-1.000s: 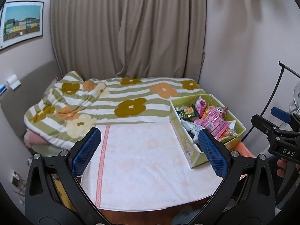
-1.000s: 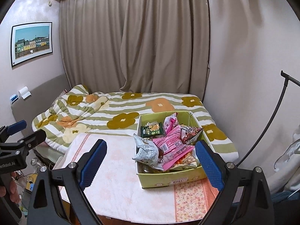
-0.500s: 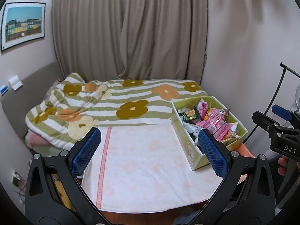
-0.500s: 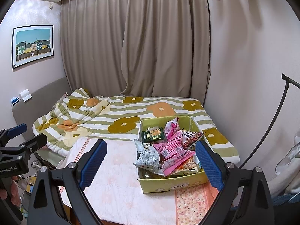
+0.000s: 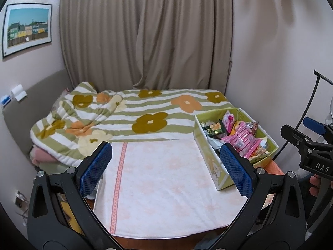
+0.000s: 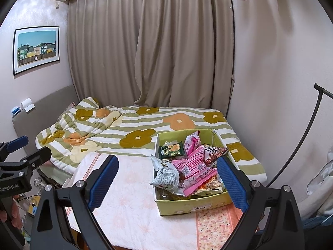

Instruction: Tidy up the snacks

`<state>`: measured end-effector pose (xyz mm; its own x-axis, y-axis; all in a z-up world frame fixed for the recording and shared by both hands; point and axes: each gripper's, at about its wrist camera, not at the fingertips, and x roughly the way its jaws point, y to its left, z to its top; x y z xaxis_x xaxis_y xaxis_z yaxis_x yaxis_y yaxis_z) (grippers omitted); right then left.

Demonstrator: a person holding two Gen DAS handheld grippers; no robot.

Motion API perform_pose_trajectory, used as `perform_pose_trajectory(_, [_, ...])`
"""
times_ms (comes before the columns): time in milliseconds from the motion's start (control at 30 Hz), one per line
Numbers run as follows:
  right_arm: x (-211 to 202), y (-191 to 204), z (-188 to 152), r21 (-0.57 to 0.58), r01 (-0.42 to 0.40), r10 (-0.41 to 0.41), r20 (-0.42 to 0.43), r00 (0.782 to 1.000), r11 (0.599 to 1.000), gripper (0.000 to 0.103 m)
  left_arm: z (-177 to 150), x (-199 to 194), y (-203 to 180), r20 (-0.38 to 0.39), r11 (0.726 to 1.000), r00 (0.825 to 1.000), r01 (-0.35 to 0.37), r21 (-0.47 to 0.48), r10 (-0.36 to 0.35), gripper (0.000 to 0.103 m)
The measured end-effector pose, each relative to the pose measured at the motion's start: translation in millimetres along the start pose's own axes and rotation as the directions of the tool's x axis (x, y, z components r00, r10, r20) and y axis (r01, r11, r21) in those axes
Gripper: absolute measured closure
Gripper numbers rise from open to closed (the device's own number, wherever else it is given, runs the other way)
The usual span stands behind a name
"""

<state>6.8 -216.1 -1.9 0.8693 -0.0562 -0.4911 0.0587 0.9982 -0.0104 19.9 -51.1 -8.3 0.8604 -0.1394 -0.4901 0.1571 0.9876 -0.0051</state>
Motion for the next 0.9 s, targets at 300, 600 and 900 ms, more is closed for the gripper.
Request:
perform_pose_trajectory(300, [6,3,5,0.004,0.016,-0.016,-0.001,1.0,1.0,0.009,-1,6,3,-0.005,1.0,1.0,0.021,0.005,-0.021,0.0])
perform_pose_trajectory(600, [8,6,2,0.009,0.026,-0.026,-0.001,1.0,1.0,0.009,-2,4,3,0.019,1.0,1.0,-0.009,0.02,0.009,0.0])
perform_pose_trajectory(900, [11,9,2,0.01,0.029,-0.029,-0.003,1.0,1.0,0.009,-3,11,7,0.016,1.0,1.0,-0.01,0.022,0.01,0.0])
